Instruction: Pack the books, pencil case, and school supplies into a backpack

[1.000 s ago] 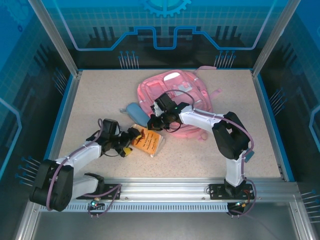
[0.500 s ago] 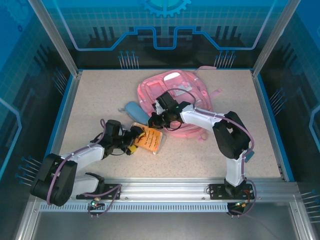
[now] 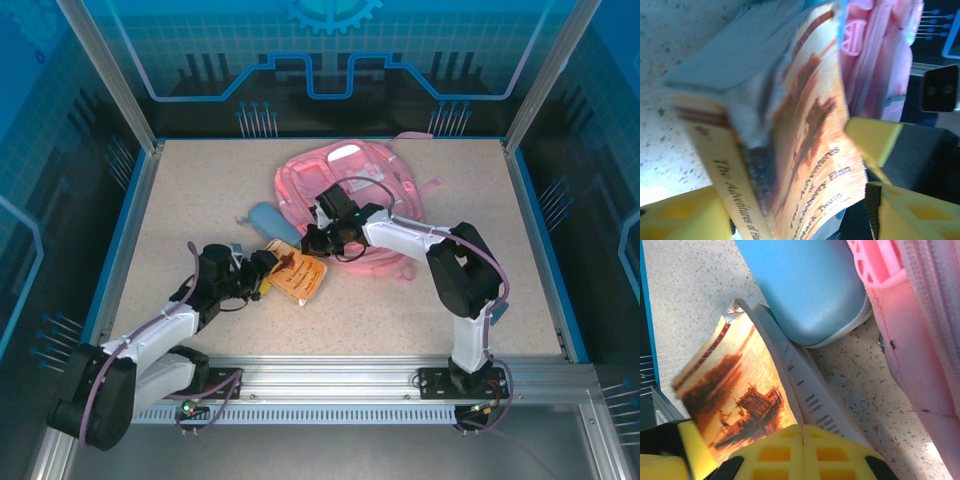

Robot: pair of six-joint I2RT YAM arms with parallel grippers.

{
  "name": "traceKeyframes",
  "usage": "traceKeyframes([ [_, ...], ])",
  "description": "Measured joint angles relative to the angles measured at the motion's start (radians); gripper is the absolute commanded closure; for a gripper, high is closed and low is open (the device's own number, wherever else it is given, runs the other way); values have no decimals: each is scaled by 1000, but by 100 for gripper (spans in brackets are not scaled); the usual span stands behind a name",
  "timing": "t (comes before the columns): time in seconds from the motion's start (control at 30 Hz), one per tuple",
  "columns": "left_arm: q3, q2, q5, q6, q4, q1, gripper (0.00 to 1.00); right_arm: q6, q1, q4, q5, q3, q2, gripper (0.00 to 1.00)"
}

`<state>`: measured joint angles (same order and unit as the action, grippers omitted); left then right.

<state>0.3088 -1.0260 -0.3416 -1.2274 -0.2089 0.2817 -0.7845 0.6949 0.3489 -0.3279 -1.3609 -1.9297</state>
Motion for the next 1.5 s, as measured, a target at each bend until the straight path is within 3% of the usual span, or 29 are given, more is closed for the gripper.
traceKeyframes([
  [0.47,-1,-98,16,-1,-80,0,51,3,5,9,6,21,0,100],
  [0.53,10,-113,17,5,-57,0,60,6,6,9,6,21,0,91],
  [0.7,53,-113,39,46,25,2,86,28,6,11,12,29,2,50],
  [0.77,67,-101,51,60,58,3,91,40,6,22,18,41,14,42],
  [1.03,116,75,63,94,253,3,96,64,-12,42,58,93,199,19],
  [1.2,207,151,61,109,320,3,95,45,-95,-18,10,170,347,10],
  [1.5,410,45,58,108,231,3,95,-167,-220,-293,-155,369,510,0],
])
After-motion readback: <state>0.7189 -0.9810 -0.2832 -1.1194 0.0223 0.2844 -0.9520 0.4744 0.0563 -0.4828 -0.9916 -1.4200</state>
